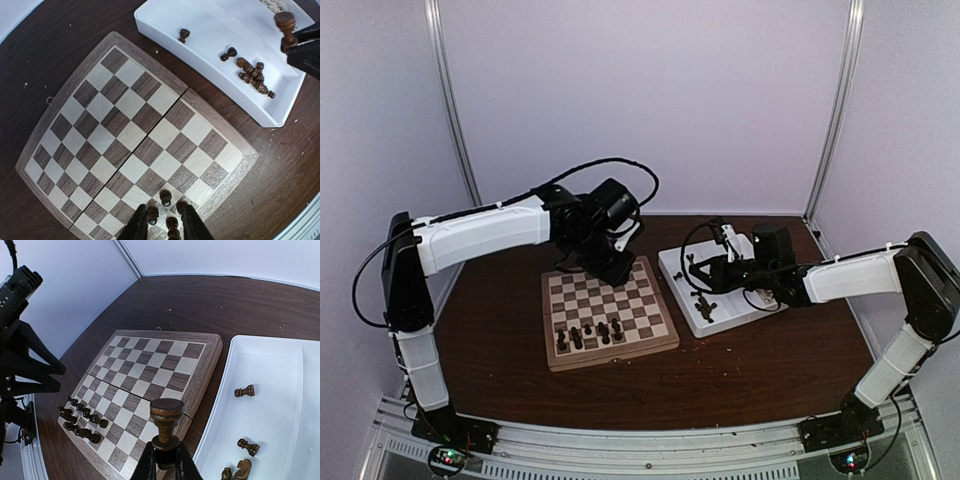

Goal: Set up the chess pieces on the board
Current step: Move the chess piece to the chessboard, then place the chess piece on the chessboard.

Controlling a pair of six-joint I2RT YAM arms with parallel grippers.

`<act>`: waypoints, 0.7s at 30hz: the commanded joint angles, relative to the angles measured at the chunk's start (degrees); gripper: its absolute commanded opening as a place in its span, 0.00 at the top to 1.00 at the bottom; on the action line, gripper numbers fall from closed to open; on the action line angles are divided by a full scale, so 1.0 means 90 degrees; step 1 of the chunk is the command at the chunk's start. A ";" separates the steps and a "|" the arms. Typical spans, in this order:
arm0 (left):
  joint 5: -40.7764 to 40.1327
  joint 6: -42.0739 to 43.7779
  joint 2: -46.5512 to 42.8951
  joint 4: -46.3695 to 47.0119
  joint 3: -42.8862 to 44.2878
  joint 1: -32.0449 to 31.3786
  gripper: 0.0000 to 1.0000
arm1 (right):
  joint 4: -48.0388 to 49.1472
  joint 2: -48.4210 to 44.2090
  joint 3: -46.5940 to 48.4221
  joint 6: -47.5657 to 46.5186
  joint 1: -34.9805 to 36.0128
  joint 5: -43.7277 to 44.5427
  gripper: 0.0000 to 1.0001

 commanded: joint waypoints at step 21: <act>0.0151 0.0120 -0.1697 0.2852 -0.1338 -0.0565 0.71 | -0.0061 -0.0053 0.0044 -0.0114 -0.0038 0.0220 0.98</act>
